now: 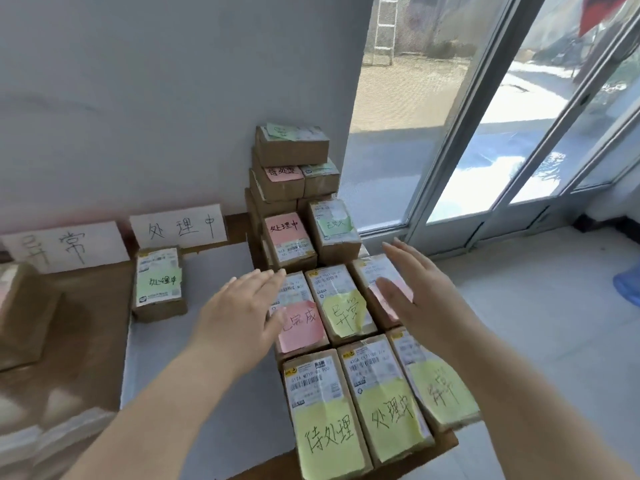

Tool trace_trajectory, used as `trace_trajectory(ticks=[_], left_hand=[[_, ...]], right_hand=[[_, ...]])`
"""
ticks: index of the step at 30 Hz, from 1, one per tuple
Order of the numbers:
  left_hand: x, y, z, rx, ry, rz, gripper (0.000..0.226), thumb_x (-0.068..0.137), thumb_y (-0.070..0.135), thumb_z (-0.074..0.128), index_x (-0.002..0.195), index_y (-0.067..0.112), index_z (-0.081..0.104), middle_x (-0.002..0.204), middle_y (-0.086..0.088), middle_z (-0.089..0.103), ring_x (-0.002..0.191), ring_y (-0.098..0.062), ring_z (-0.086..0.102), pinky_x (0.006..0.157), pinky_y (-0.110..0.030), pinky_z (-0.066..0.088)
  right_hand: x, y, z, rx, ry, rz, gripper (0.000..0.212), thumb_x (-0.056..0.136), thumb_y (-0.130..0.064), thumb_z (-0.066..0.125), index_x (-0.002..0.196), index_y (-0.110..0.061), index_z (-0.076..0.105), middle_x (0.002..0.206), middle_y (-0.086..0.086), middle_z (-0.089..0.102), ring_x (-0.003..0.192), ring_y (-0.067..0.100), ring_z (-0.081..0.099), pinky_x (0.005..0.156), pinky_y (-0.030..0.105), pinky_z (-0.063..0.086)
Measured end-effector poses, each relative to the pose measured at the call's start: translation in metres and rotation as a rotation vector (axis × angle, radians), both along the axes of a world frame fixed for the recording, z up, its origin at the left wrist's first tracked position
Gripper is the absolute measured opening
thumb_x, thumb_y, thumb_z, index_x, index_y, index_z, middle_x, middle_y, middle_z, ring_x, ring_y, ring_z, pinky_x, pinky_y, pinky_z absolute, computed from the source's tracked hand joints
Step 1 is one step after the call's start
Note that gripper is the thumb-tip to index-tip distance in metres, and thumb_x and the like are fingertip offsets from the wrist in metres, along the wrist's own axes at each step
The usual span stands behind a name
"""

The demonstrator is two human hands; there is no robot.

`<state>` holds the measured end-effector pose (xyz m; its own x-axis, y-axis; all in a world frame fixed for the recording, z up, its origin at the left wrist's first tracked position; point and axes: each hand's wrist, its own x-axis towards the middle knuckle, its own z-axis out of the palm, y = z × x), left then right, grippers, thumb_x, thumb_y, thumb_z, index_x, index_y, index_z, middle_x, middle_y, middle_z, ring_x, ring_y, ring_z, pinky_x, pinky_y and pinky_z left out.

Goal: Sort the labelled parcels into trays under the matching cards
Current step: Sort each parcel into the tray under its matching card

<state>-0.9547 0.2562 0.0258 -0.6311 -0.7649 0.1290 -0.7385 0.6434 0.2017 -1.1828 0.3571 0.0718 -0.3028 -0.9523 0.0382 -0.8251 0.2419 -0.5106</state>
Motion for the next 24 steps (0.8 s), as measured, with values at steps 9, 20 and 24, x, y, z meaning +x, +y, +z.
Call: trace_trajectory(ticks=[9,20,24], left_hand=[[-0.073,-0.034,0.021,0.193,0.126,0.201,0.056,0.099,0.037,0.038,0.151,0.03,0.016,0.156,0.012,0.019,0.143,-0.003,0.014,0.11,-0.019,0.015],[-0.112,-0.192,0.045,0.243,0.286,0.469,0.057,0.099,0.026,0.044,0.151,0.018,0.021,0.157,-0.001,0.023,0.142,-0.018,0.023,0.113,-0.03,0.02],[-0.124,-0.235,0.032,0.376,0.41,0.587,0.067,0.097,0.025,0.046,0.153,0.017,0.01,0.159,-0.003,0.015,0.145,-0.021,0.017,0.115,-0.033,0.016]], right_hand=[[-0.08,-0.089,-0.002,0.058,-0.033,0.234,0.056,0.096,-0.042,0.043,0.148,-0.032,0.024,0.155,-0.017,0.018,0.138,0.008,0.03,0.109,0.025,0.025],[-0.106,-0.274,0.011,0.074,0.014,0.222,0.055,0.1,-0.036,0.039,0.148,-0.013,0.024,0.151,0.007,0.034,0.137,0.024,0.033,0.106,0.033,0.03],[-0.097,-0.313,-0.001,0.045,-0.155,0.142,0.056,0.1,-0.037,0.038,0.149,-0.012,0.022,0.149,0.008,0.038,0.135,0.026,0.036,0.102,0.032,0.032]])
